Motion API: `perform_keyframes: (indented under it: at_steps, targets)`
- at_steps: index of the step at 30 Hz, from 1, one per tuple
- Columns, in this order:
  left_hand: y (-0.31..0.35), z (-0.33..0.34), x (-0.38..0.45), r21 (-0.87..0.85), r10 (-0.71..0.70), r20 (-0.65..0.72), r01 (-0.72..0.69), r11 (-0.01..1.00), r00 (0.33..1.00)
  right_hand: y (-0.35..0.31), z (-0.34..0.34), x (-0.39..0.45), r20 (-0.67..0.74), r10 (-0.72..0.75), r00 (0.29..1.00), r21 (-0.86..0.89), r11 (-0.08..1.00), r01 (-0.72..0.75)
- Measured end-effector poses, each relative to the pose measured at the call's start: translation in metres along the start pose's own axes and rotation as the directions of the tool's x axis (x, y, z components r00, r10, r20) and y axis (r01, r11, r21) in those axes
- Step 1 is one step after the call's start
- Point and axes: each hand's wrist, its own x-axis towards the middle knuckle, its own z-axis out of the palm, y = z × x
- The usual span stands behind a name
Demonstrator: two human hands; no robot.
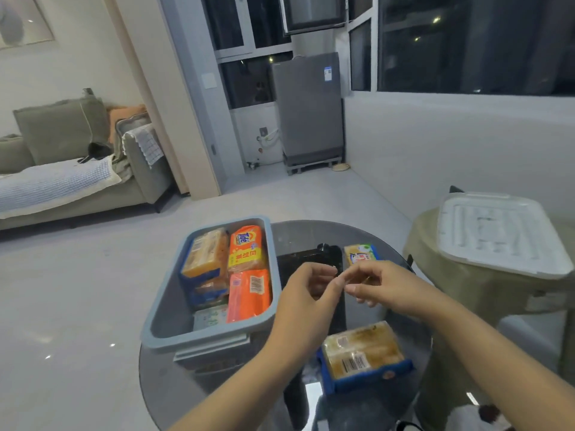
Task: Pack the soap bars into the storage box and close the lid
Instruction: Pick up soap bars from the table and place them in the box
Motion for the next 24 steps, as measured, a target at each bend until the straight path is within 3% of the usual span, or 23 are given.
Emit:
perform_keyframes:
  at_steps: [6,11,14,18,24]
  targets:
    - [-0.047,0.028,-0.006,0.288,-0.231,0.187,0.172,0.942,0.955,0.028,-0.007,-0.012,0.215,0.155,0.964,-0.339,0.938,-0.075]
    - [-0.080,0.034,-0.008,0.527,-0.394,0.203,0.239,0.815,0.896,0.037,-0.003,-0.016,0.315,0.220,0.923,-0.473,0.880,-0.048]
    - [-0.090,0.035,-0.007,0.516,-0.432,0.209,0.277,0.811,0.877,0.043,0.000,-0.017,0.290,0.265,0.919,-0.571,0.819,-0.056]
    - [-0.093,0.035,-0.008,0.421,-0.423,0.229,0.303,0.855,0.877,0.047,0.002,-0.016,0.297,0.311,0.903,-0.511,0.851,-0.125]
    - [-0.093,0.038,-0.010,0.179,-0.384,0.249,0.347,0.921,0.889,0.050,0.002,-0.017,0.311,0.279,0.908,-0.452,0.884,-0.116]
